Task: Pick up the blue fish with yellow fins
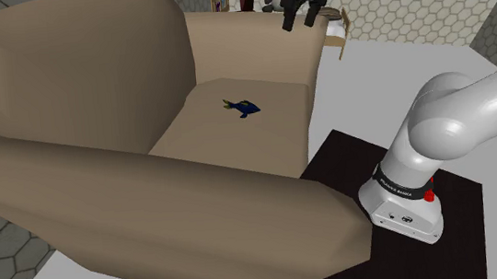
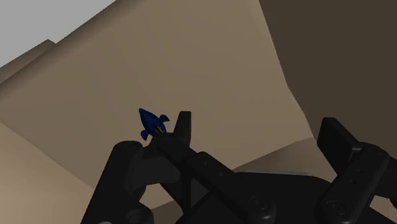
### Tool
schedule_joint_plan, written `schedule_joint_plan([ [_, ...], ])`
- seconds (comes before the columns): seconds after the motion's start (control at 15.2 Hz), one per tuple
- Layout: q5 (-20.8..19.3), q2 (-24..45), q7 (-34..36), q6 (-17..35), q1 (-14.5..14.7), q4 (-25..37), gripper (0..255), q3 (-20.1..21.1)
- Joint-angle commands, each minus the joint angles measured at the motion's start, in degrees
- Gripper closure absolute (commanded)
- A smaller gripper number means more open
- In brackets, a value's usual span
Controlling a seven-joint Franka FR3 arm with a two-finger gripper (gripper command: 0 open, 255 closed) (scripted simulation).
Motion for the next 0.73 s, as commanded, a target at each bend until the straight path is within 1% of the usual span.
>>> schedule_joint_plan([
  [0.0, 0.0, 0.0, 0.0, 0.0, 0.0, 0.0, 0, 0.0],
  [0.33, -2.5, 5.6, -5.7, 9.3, 0.1, -3.9, 0, -1.6],
  [0.66, -4.7, 13.2, -11.1, 18.8, 0.2, -5.8, 0, -3.2],
])
